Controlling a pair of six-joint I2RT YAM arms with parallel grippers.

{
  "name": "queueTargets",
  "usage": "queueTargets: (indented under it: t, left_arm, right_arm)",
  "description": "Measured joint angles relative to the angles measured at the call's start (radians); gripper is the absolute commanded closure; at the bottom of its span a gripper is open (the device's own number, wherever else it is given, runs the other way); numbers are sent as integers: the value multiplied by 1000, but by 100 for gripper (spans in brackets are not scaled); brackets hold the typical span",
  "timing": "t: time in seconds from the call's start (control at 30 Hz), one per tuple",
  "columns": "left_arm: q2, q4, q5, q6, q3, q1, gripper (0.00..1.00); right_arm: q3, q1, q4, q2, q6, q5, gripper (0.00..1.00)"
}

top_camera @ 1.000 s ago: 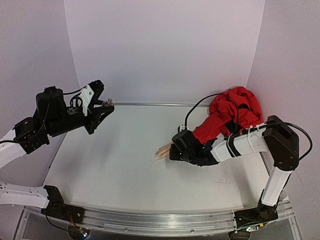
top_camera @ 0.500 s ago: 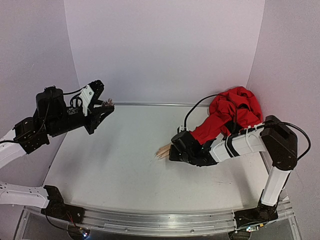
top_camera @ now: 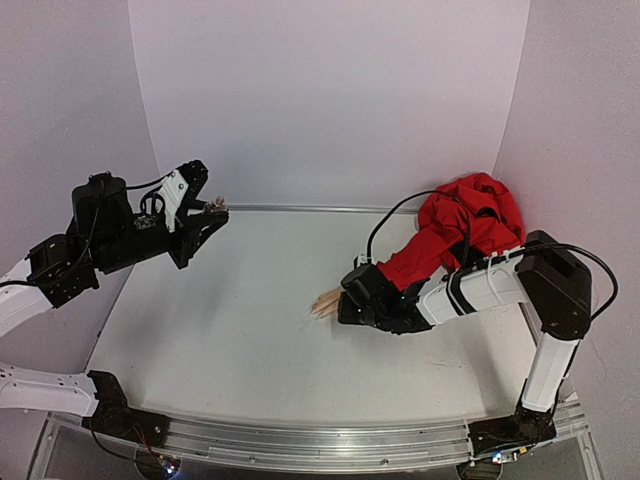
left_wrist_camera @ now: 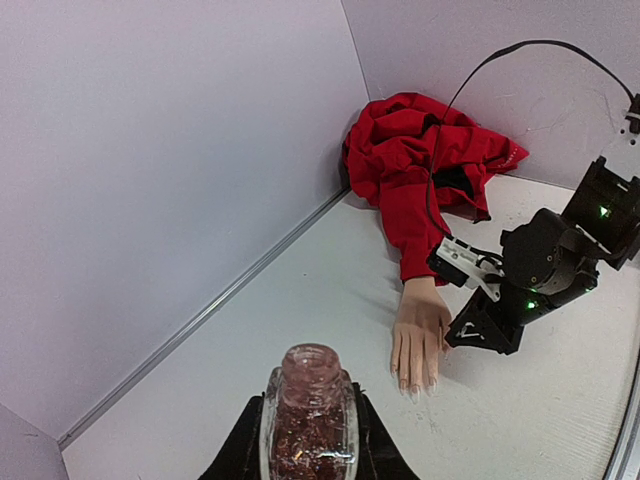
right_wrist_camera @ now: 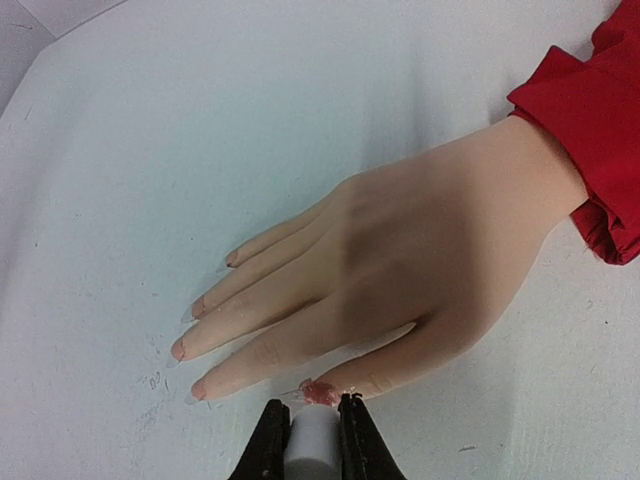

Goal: Paint the nails

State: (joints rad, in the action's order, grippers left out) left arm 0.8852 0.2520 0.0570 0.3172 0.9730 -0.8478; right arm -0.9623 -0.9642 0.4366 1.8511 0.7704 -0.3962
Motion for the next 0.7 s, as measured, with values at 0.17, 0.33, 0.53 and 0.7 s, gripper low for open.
queueTargets:
  t: [0.17,0.33,0.53,0.7]
  left_arm:
    - [0,0,0,0,0,0,100]
    - [0,0,0,0,0,0,100]
    - [0,0,0,0,0,0,100]
    - [0,0,0,0,0,0,100]
  right_arm:
    - [-8,0,-2,6,0,4,100]
    - [-15,0,-2,14,0,15,100]
    - [-17,0,-2,16,0,22,100]
    - [-17,0,-2,22,0,31,100]
